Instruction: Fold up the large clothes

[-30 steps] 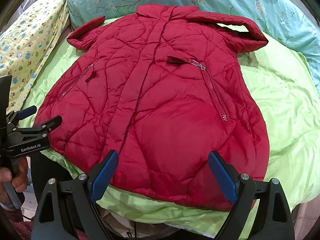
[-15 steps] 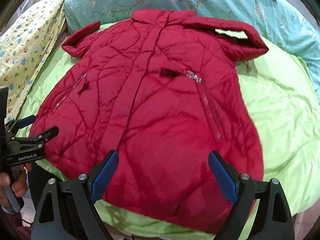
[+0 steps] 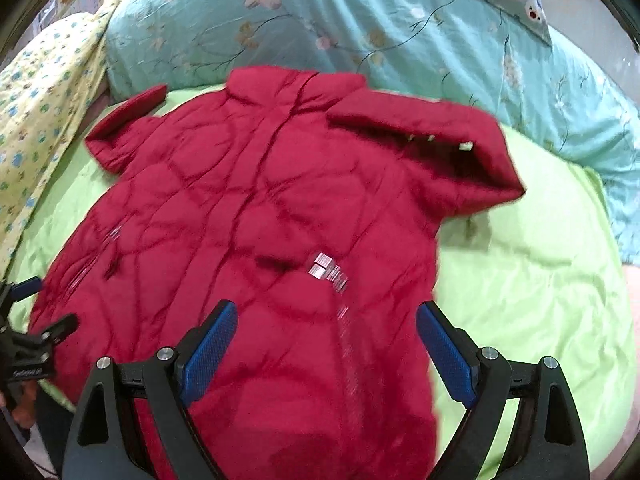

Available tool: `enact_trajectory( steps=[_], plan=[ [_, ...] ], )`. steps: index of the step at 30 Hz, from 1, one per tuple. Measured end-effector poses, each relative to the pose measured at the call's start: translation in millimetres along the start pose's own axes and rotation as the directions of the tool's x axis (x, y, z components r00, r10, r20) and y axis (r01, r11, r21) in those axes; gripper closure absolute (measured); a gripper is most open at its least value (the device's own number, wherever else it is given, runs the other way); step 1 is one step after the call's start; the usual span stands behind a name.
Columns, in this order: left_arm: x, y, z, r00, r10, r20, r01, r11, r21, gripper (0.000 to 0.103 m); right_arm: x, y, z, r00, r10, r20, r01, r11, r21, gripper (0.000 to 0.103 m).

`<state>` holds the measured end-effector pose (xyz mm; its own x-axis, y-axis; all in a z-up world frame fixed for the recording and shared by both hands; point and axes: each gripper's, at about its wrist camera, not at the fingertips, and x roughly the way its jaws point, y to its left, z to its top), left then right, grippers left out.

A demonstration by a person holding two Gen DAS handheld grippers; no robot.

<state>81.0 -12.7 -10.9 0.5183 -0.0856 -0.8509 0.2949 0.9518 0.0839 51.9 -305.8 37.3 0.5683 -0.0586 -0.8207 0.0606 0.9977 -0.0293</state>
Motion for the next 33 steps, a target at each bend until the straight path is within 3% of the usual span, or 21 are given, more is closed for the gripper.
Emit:
enact_trajectory(
  steps=[11,17,19,23,24,27,29,30,33],
  plan=[
    [25,10,37,0.997,-0.072,-0.018,0.071,0.995,-0.066,0.0,55,-43,69,0.989,-0.131,0.065,0.134,0.99,-0.043,0.012],
    [39,15,47,0.999,-0.026,-0.029,0.024,0.998,-0.057,0.0,91,-54,105,0.971,-0.223,0.088,0.231,0.967,-0.105,0.013],
    [45,19,51,0.999,-0.005,-0.05,0.001,0.997,-0.072,0.0,102,-55,114,0.972,-0.214,0.093,0.223,0.968,-0.111,0.013],
    [56,28,57,0.996,-0.02,-0.081,0.011,0.994,-0.11,0.0,131,-58,127,0.961,-0.264,0.078,0.274,0.947,-0.168,0.015],
    [57,30,57,0.997,-0.014,-0.08,0.005,0.994,-0.113,0.0,139,-64,130,0.964,-0.261,0.058,0.267,0.952,-0.151,0.018],
    [59,33,58,0.998,0.003,-0.07,-0.011,0.994,-0.11,0.0,151,-86,135,0.978,-0.206,0.019,0.207,0.976,-0.062,0.046],
    [61,34,59,0.997,0.002,-0.073,-0.01,0.993,-0.114,0.0,151,-96,136,0.988,-0.15,0.022,0.15,0.989,0.0,0.074],
    [62,35,59,0.997,-0.006,-0.077,-0.003,0.993,-0.118,0.0,149,-99,137,0.991,-0.13,0.032,0.13,0.991,0.023,0.083],
    [65,35,62,0.996,-0.041,-0.077,0.032,0.992,-0.121,0.0,128,-85,133,0.99,-0.111,0.087,0.111,0.994,0.013,0.09]
  ],
)
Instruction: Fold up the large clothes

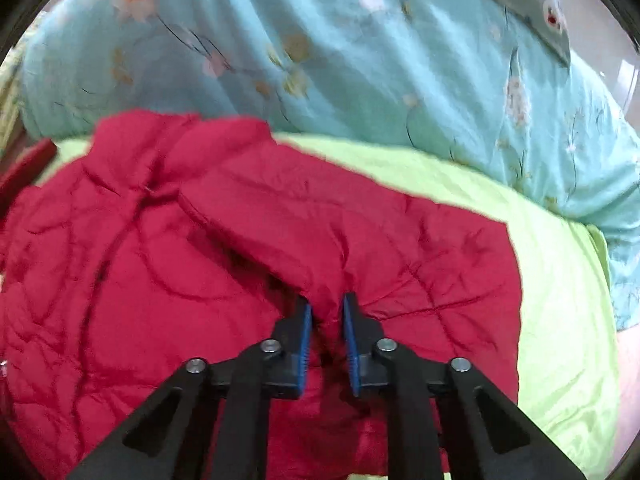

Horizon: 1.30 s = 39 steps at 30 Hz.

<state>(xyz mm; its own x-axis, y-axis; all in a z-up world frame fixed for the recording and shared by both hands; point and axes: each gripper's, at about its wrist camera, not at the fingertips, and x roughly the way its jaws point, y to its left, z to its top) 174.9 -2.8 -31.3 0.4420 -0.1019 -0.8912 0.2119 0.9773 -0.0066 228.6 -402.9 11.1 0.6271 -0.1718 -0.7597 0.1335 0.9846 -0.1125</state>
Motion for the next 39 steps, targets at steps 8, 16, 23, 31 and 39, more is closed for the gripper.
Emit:
enact_trajectory(
  steps=[8,16,23,31,39],
  plan=[
    [-8,3,11,0.997,-0.075,0.035,0.076,0.997,-0.019,0.0,-38,64,-7,0.949,0.309,0.064,-0.309,0.951,-0.02,0.093],
    [-15,26,37,0.972,-0.223,0.08,0.229,0.97,-0.078,0.0,-9,153,-25,0.822,0.57,-0.02,-0.57,0.821,-0.018,0.094],
    [9,40,85,0.945,-0.312,0.098,0.323,0.938,-0.127,0.0,2,189,-41,0.82,0.569,-0.06,-0.572,0.813,-0.108,0.091],
    [62,14,130,0.919,-0.395,0.015,0.394,0.913,-0.106,0.07,-4,187,-45,0.825,0.561,-0.066,-0.564,0.813,-0.146,0.083],
    [54,12,119,0.978,-0.197,0.071,0.193,0.979,0.061,0.084,-40,128,-59,0.88,0.474,0.037,-0.473,0.88,-0.043,0.074]
  ],
)
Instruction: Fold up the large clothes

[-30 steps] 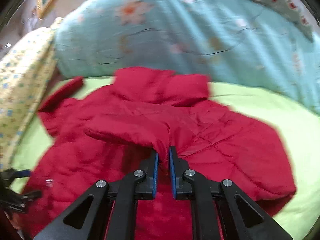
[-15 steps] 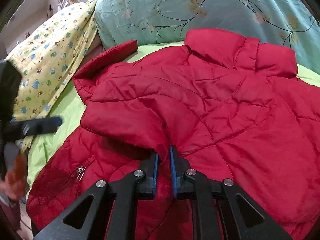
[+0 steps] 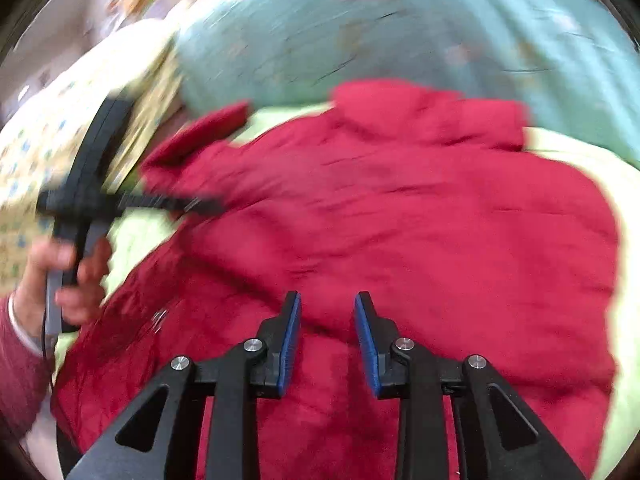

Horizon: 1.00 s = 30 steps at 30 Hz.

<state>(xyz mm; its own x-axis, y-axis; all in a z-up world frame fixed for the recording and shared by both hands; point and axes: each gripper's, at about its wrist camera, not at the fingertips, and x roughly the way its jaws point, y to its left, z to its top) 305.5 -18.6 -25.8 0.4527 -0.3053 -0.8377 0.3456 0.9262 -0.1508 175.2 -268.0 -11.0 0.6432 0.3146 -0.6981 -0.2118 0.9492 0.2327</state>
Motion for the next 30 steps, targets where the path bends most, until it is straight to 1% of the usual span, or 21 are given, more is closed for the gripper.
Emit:
enact_trajectory(
  steps=[2,3,4,6,7,9,11,13,14,15,16,17,19,21,22,23,25,26,28,29,30],
  plan=[
    [4,0,-7,0.999,0.029,-0.015,-0.029,0.999,0.029,0.084,-20,-34,7,0.995,-0.08,0.056,0.074,0.992,0.107,0.073],
    [6,0,-9,0.999,0.037,-0.023,-0.036,0.999,0.035,0.084,-25,-48,11,0.99,-0.123,0.068,0.112,0.983,0.145,0.071],
    [8,0,-11,0.999,0.046,-0.027,-0.045,0.998,0.039,0.084,-25,-62,14,0.985,-0.163,0.059,0.151,0.973,0.176,0.071],
    [4,0,-12,0.998,0.056,-0.014,-0.055,0.998,0.033,0.084,-16,-88,18,0.979,-0.204,0.003,0.198,0.953,0.228,0.071],
    [-3,2,-13,0.998,0.058,0.004,-0.058,0.998,0.019,0.084,-12,-98,16,0.976,-0.218,-0.02,0.216,0.945,0.246,0.073],
    [-21,1,-14,0.996,0.068,0.058,-0.068,0.998,0.005,0.084,6,-117,8,0.97,-0.223,-0.094,0.241,0.933,0.269,0.074],
    [-45,-6,-13,0.99,0.035,0.136,-0.037,0.999,0.009,0.084,20,-125,-3,0.968,-0.214,-0.129,0.242,0.931,0.273,0.074],
    [-63,-16,-11,0.982,-0.044,0.185,0.039,0.999,0.03,0.084,26,-127,-10,0.971,-0.212,-0.113,0.235,0.936,0.263,0.074],
    [-67,-23,-10,0.979,-0.075,0.19,0.066,0.997,0.05,0.084,26,-128,-11,0.971,-0.213,-0.11,0.235,0.935,0.267,0.074],
    [-65,-30,-9,0.978,-0.101,0.184,0.089,0.993,0.073,0.084,27,-127,-10,0.971,-0.215,-0.109,0.237,0.934,0.269,0.074],
    [-60,-39,-8,0.979,-0.11,0.17,0.095,0.991,0.096,0.084,27,-127,-10,0.97,-0.217,-0.108,0.239,0.934,0.268,0.073],
    [-48,-48,-7,0.984,-0.093,0.153,0.075,0.99,0.12,0.084,28,-126,-11,0.969,-0.22,-0.109,0.242,0.934,0.263,0.073],
    [-22,-60,-6,0.993,-0.035,0.114,0.018,0.989,0.147,0.084,26,-126,-14,0.971,-0.211,-0.11,0.233,0.935,0.267,0.073],
    [11,-58,-10,0.999,0.017,0.043,-0.023,0.99,0.139,0.084,18,-130,-12,0.977,-0.182,-0.107,0.207,0.928,0.309,0.073],
    [24,-51,-15,0.999,0.024,0.024,-0.026,0.992,0.126,0.084,9,-129,-12,0.982,-0.166,-0.091,0.187,0.928,0.324,0.073],
    [29,-48,-17,1.0,0.018,0.024,-0.02,0.993,0.118,0.084,7,-127,-8,0.984,-0.16,-0.077,0.177,0.928,0.327,0.071],
    [31,-40,-21,0.999,-0.008,0.037,0.005,0.995,0.098,0.084,-14,-119,-7,0.988,-0.155,-0.014,0.152,0.937,0.316,0.069],
    [31,-38,-22,0.999,-0.014,0.04,0.01,0.996,0.093,0.084,-18,-118,-6,0.987,-0.159,-0.003,0.152,0.939,0.31,0.068],
    [33,-35,-24,0.999,-0.017,0.04,0.014,0.996,0.09,0.084,-13,-120,-7,0.981,-0.19,-0.032,0.191,0.936,0.297,0.067],
    [35,-35,-24,0.999,-0.017,0.042,0.014,0.996,0.091,0.084,-3,-124,-10,0.975,-0.208,-0.073,0.22,0.932,0.288,0.067],
    [36,-34,-25,0.999,-0.018,0.044,0.013,0.996,0.093,0.084,12,-130,-16,0.975,-0.19,-0.112,0.215,0.932,0.291,0.067]
  ],
)
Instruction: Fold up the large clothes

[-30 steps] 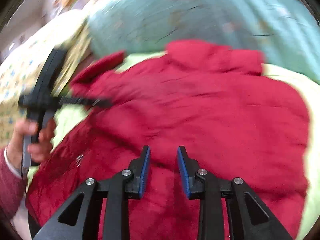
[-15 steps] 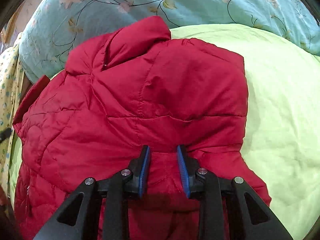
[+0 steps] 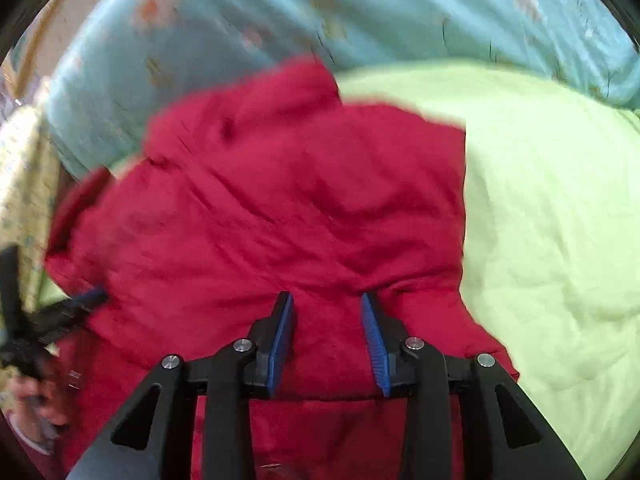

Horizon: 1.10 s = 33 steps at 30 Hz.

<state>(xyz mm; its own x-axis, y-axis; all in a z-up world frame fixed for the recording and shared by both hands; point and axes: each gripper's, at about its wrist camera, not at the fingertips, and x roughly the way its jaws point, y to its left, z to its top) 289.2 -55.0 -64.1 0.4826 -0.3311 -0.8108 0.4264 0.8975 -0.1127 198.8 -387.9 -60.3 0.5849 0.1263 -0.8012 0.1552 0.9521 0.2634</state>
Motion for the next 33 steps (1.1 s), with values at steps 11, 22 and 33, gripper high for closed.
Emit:
enact_trajectory(
  steps=[11,22,33],
  plan=[
    [-29,3,-5,0.999,0.041,0.022,-0.041,0.999,0.007,0.083,0,-1,-2,1.0,0.023,0.006,-0.024,0.999,0.03,0.059],
    [-80,85,27,0.93,0.356,0.087,-0.35,0.934,-0.074,0.064,-66,43,-23,0.998,0.052,0.031,-0.051,0.999,-0.016,0.008],
    [-36,140,96,0.797,0.603,0.013,-0.603,0.797,-0.033,0.041,-78,66,-66,0.981,0.185,-0.055,-0.188,0.981,-0.053,0.008]
  ],
)
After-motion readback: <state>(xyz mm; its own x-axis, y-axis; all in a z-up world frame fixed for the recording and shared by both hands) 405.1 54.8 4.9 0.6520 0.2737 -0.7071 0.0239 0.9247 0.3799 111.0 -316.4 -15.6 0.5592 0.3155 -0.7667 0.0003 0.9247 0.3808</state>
